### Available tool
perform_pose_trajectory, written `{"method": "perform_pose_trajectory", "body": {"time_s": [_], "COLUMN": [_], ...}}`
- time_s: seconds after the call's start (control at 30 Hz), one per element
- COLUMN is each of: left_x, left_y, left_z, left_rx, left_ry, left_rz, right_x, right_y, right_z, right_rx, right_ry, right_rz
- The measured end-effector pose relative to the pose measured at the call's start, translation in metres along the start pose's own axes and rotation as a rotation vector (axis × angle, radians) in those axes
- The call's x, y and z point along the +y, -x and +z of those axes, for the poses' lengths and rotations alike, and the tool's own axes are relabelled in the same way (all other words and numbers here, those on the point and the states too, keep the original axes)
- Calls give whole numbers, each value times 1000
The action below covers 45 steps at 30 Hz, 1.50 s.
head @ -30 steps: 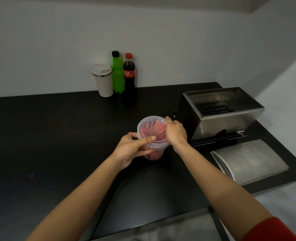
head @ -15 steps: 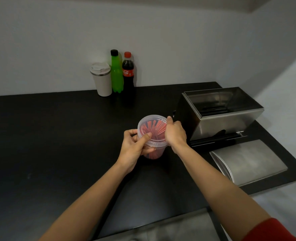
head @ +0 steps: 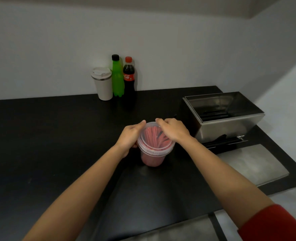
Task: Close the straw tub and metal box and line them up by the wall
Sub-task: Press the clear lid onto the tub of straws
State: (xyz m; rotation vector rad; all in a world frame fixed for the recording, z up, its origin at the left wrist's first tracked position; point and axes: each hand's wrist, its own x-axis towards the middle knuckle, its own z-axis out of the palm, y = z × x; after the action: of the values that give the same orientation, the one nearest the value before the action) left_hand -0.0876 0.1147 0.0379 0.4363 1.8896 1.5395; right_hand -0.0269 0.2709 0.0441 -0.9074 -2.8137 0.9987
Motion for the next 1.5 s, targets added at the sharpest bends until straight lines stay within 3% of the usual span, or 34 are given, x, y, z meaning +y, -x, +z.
{"method": "perform_pose_trajectory", "body": {"time_s": [0.27,0.47,0.63,1.03,1.3,1.5], "left_x": [15,22,18,9,11,9], "left_y": [-10,-15,-20,-28,-25,-26], "left_z": [-2,-1,1,-1,1,2], "left_rx": [92,146,139,157,161,202], "left_ry": [-235,-420,-318,-253,-244,-267], "left_rz": [-136,-57,-75,-33,-43,-25], "right_x": [3,0,-2,-5,-3,1], "right_y": [-10,-16,-17,-17,-9,5], "right_z": [5,0,8,8,10,19], "right_rx": [6,-33,-60,-45,151,267], "right_ry": [-16,-36,-133,-32,-151,21], "right_rz": [115,111,27,-8,97,147]}}
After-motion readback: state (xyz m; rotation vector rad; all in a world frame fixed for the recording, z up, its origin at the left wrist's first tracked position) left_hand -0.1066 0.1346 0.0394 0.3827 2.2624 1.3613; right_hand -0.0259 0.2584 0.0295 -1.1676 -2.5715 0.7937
